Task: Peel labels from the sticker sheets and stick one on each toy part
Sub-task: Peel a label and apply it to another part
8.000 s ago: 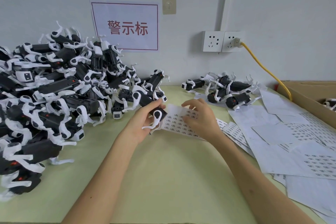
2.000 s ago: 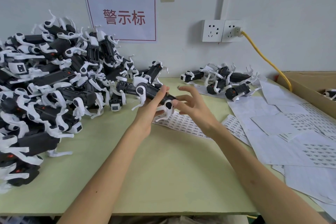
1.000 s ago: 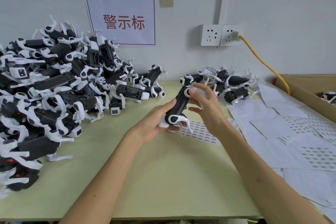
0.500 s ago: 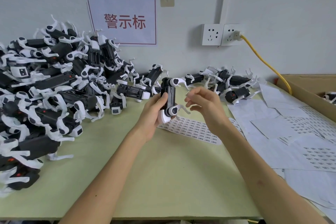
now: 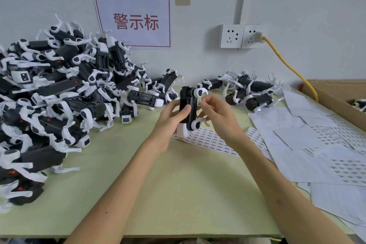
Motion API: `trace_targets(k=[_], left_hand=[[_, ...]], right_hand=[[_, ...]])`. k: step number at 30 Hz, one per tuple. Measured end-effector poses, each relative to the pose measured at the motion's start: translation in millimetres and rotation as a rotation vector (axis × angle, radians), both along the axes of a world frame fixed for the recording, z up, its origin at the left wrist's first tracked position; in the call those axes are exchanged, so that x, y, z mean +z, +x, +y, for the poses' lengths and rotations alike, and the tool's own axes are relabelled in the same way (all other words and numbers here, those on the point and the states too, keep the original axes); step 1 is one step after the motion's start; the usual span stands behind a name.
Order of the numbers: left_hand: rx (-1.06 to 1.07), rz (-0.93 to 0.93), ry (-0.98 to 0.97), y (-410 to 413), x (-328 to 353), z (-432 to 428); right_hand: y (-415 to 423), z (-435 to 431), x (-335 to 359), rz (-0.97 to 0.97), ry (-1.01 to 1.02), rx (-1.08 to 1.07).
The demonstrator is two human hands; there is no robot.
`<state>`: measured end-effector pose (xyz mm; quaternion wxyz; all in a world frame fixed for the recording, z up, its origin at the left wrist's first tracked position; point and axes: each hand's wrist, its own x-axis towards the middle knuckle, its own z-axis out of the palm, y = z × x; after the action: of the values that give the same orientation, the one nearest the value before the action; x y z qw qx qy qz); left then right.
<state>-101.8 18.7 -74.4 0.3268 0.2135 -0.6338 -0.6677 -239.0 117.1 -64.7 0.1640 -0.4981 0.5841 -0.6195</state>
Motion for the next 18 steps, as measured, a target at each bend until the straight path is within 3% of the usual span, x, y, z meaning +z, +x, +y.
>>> trace_targets(k=[18], left_hand=[[-0.018, -0.023, -0.098, 1.4, 2.0, 4.8]], right_hand=[[-0.8, -1.0, -2.4, 0.071, 0.019, -0.045]])
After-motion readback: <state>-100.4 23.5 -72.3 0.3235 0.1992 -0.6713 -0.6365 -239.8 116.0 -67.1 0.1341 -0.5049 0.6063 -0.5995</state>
